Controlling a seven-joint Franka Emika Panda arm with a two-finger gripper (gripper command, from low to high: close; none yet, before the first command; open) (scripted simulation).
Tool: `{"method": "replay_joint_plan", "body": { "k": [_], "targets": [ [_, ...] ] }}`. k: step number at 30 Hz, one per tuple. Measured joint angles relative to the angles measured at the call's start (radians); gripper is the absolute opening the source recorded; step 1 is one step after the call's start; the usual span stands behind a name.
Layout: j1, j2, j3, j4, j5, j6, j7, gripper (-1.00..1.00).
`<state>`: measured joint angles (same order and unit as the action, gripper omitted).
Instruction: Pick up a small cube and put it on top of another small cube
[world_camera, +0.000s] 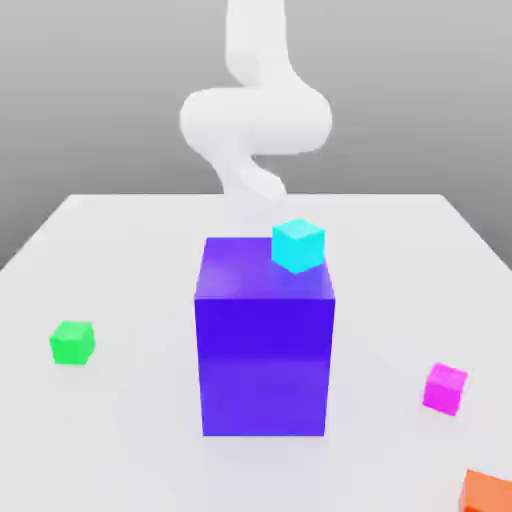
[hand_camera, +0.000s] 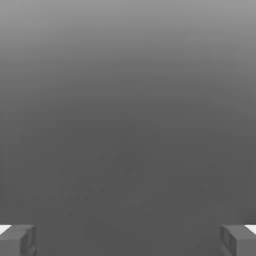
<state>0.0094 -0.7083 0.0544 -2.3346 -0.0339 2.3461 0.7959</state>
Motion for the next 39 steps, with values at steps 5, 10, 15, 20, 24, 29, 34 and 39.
{"method": "replay_joint_plan", "body": {
  "k": [5, 10, 15, 20, 24, 29, 34, 39],
  "targets": [
    [0.026, 0.189, 0.103, -0.071, -0.072, 0.094, -0.007, 0.00],
    [0.061, 0.374, 0.190, -0.139, -0.139, 0.184, -0.016, 0.00],
    [0.109, 0.556, 0.262, -0.207, -0.193, 0.276, -0.033, 0.00],
    [0.203, 0.728, 0.318, -0.278, -0.205, 0.372, -0.080, 0.00],
    [0.244, 0.851, 0.360, -0.327, -0.175, 0.453, -0.141, 0.00],
    [0.323, 0.980, 0.266, -0.305, -0.290, 0.546, -0.059, 0.00],
    [0.417, 1.074, 0.153, -0.282, -0.379, 0.616, 0.009, -1.00],
    [0.425, 1.083, 0.142, -0.280, -0.390, 0.623, 0.018, -1.00]
  ]
}}
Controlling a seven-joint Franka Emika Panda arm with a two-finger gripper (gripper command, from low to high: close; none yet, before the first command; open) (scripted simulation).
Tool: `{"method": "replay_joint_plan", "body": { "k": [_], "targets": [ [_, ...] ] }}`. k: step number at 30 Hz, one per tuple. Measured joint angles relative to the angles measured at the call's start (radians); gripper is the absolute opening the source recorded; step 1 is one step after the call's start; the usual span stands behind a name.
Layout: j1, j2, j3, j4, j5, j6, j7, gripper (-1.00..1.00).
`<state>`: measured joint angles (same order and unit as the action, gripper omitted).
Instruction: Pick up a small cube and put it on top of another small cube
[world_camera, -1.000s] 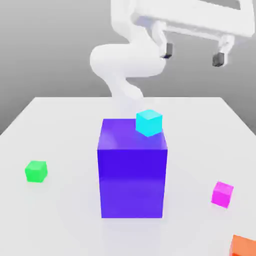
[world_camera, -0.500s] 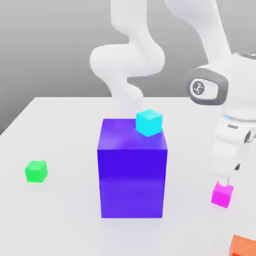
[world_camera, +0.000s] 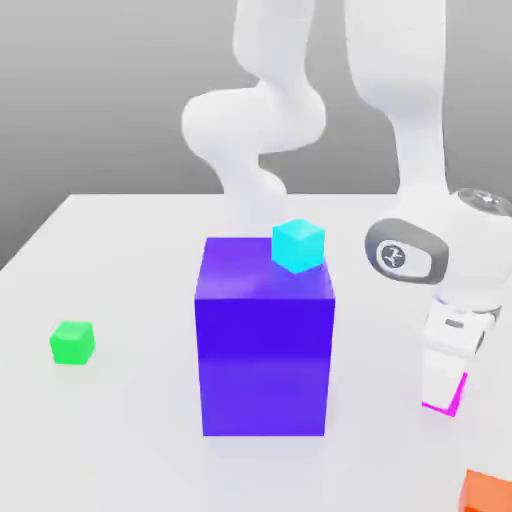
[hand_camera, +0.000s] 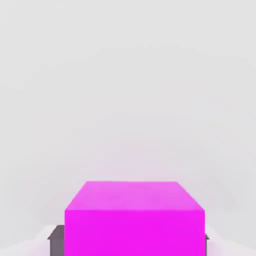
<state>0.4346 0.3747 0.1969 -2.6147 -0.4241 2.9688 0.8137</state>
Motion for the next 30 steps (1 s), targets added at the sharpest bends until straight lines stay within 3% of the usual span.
{"method": "replay_joint_plan", "body": {
  "k": [8, 12, 15, 30],
  "targets": [
    [-0.124, -0.171, 0.165, -0.043, 0.189, -0.123, -0.144, -1.00],
    [-0.152, -0.246, 0.183, -0.032, 0.259, -0.147, -0.188, -1.00],
    [-0.218, -0.280, 0.125, -0.017, 0.254, -0.144, -0.200, -1.00],
    [-0.840, -0.468, -0.208, -0.049, 0.167, -0.191, -0.348, -1.00]
  ]
}}
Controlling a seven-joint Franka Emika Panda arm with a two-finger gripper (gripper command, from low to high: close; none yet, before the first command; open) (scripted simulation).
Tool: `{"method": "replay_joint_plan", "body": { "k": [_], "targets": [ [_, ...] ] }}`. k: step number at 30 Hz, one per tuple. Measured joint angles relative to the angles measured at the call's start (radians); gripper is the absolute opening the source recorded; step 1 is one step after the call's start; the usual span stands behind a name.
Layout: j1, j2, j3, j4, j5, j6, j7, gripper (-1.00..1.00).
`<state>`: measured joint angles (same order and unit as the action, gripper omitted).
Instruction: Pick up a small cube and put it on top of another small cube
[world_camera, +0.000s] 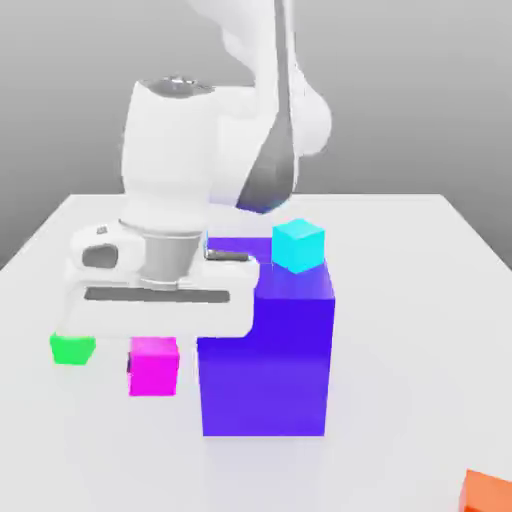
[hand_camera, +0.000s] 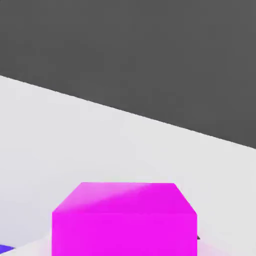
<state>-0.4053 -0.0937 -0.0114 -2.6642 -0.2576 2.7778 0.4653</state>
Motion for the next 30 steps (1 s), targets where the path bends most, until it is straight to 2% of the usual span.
{"method": "replay_joint_plan", "body": {
  "k": [8, 12, 15, 24, 30],
  "targets": [
    [-0.222, -0.106, -0.253, -0.063, 0.013, -0.044, -0.148, -1.00],
    [-0.240, -0.103, -0.324, -0.124, 0.066, -0.075, -0.238, -1.00],
    [-0.224, -0.080, -0.355, -0.169, 0.125, -0.095, -0.310, -1.00],
    [-0.123, 0.064, -0.381, -0.163, 0.443, -0.033, -0.542, -1.00],
    [-0.112, 0.144, -0.367, -0.155, 0.557, 0.024, -0.623, -1.00]
  ]
}}
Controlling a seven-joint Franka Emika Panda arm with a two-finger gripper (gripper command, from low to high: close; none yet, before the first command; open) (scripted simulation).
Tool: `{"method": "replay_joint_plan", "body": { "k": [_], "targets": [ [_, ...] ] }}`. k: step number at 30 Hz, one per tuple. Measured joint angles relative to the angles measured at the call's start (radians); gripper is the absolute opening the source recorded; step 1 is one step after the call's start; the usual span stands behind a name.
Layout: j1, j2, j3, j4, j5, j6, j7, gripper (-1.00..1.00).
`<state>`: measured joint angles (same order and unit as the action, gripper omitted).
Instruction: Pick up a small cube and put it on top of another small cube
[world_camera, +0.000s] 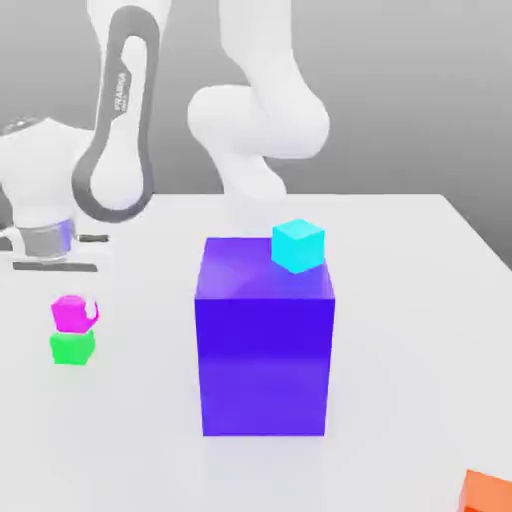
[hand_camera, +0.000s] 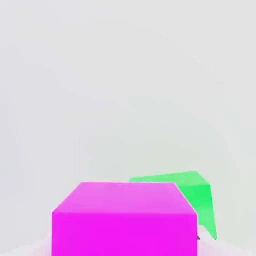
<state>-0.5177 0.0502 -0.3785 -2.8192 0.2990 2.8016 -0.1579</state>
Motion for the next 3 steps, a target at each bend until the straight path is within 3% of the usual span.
{"method": "replay_joint_plan", "body": {
  "k": [3],
  "targets": [
    [-0.003, 0.029, 0.003, 0.000, 0.008, 0.036, -0.006, -1.00]
  ]
}}
